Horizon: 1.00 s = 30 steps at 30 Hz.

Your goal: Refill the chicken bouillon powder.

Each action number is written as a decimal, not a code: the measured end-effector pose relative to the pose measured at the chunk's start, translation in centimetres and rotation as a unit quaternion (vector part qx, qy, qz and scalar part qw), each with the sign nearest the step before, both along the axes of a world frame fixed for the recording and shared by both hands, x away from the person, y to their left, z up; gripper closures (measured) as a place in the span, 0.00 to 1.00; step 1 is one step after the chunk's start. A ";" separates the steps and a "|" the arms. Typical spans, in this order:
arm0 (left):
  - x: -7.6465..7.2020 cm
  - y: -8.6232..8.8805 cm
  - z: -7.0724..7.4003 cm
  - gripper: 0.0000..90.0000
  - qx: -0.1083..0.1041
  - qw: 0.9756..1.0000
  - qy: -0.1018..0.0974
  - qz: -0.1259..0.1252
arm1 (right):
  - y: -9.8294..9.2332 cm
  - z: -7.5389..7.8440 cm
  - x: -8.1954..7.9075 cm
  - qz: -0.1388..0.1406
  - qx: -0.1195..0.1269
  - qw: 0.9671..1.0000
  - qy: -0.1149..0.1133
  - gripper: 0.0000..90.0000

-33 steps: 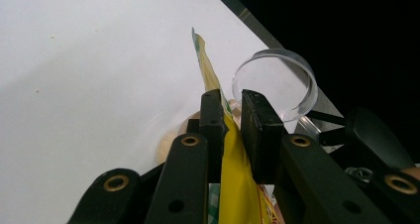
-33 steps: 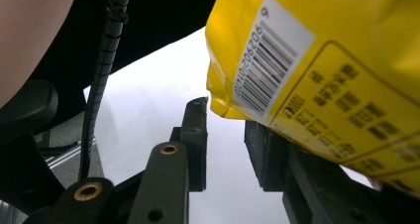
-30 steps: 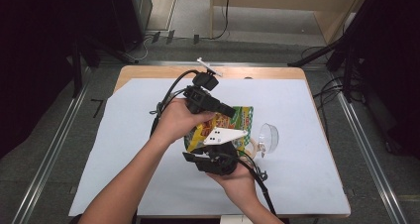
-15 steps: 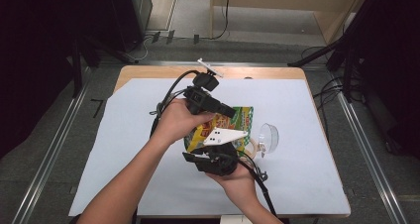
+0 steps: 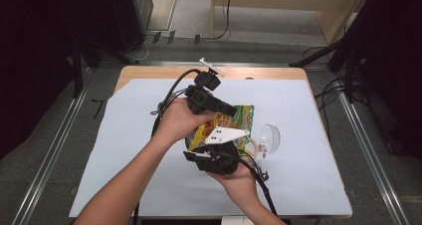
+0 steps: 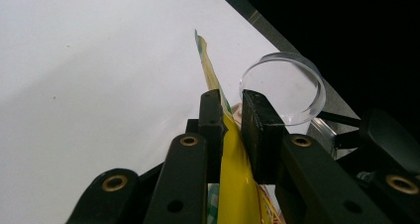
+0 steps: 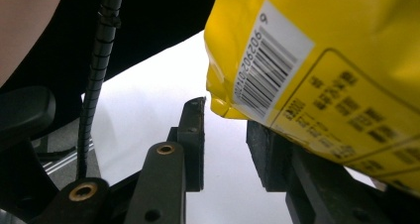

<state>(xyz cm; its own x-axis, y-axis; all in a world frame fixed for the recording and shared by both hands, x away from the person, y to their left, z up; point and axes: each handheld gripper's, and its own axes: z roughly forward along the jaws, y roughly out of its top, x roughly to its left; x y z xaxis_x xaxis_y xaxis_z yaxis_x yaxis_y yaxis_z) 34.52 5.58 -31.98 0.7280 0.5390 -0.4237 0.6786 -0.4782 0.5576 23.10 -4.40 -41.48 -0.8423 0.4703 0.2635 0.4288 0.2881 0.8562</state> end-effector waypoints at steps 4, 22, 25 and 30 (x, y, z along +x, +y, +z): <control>0.2 -0.1 0.1 0.88 -0.001 1.000 0.000 0.001 | -0.1 0.2 0.1 0.000 0.003 1.000 0.003 0.76; 1.1 -0.7 0.0 0.88 0.005 1.000 0.026 0.001 | -0.6 0.6 0.5 0.000 0.002 1.000 0.011 0.77; 1.2 -0.7 -0.1 0.88 0.007 1.000 0.030 0.000 | -0.6 0.6 0.4 -0.001 0.001 1.000 0.010 0.78; 1.4 -0.6 -0.2 0.88 0.005 0.999 0.043 -0.001 | -0.5 0.7 0.2 0.001 -0.003 1.000 0.004 0.78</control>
